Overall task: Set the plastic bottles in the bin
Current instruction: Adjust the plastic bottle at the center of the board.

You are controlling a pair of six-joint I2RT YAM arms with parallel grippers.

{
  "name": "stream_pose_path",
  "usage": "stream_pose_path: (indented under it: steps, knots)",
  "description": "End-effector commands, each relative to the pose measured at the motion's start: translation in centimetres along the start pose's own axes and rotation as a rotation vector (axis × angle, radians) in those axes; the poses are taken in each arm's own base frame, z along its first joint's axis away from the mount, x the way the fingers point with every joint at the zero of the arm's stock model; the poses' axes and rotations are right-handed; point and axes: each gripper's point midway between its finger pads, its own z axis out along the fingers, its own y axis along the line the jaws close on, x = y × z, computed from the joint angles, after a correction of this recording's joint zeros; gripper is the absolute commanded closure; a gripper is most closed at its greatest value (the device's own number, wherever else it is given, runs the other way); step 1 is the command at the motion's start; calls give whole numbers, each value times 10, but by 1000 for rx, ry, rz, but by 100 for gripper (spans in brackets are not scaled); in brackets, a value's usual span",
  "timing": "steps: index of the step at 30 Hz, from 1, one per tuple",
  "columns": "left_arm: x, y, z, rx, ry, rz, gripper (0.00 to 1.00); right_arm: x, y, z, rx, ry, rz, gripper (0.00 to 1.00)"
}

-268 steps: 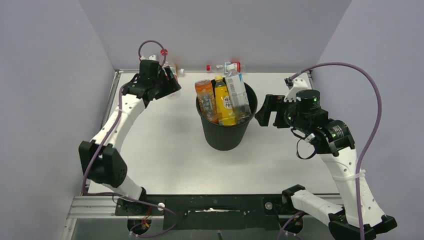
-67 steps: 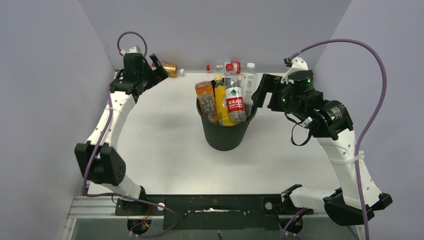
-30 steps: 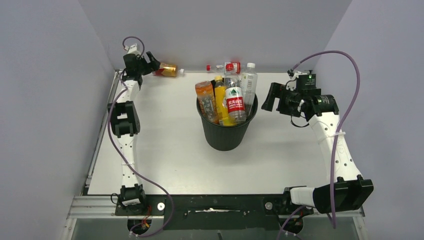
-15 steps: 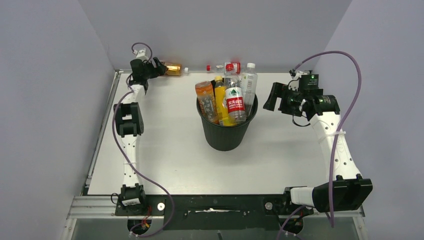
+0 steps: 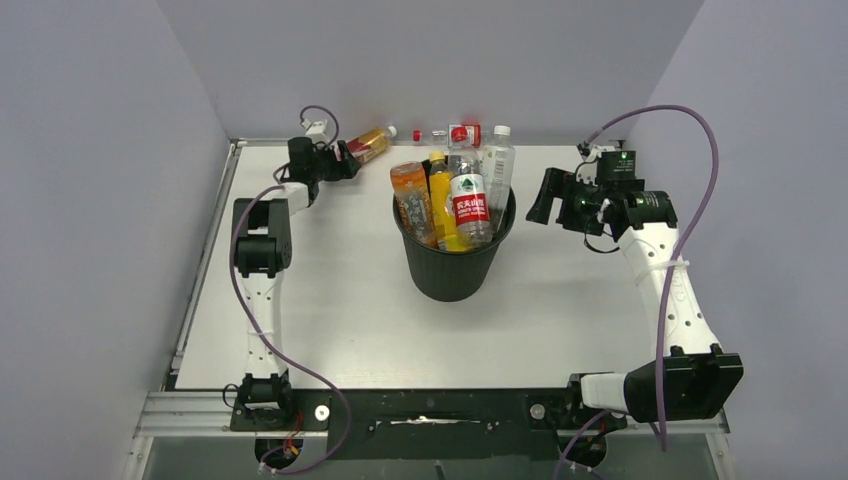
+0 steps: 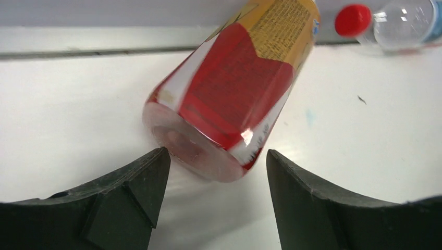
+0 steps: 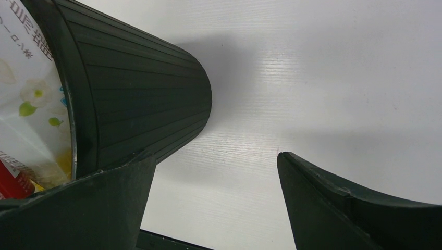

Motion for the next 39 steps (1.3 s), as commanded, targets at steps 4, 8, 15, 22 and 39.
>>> stream_pose_path:
  steps: [4,8,15,22,39]
  knots:
    - [-48,-112,-38,187,-116,124,33,-8,5,-7,-39,-59,-24,11]
    - [-41,-134,-51,190,-114,118,32,-7,6,-10,-43,-63,-26,11]
    - [-52,-126,-59,101,-101,137,22,-2,4,-14,-40,-62,-30,11]
    - [-76,-124,-70,48,-129,171,18,-3,4,-13,-40,-68,-32,10]
    - [-43,-82,15,59,-3,169,9,-1,2,-12,-39,-61,-24,9]
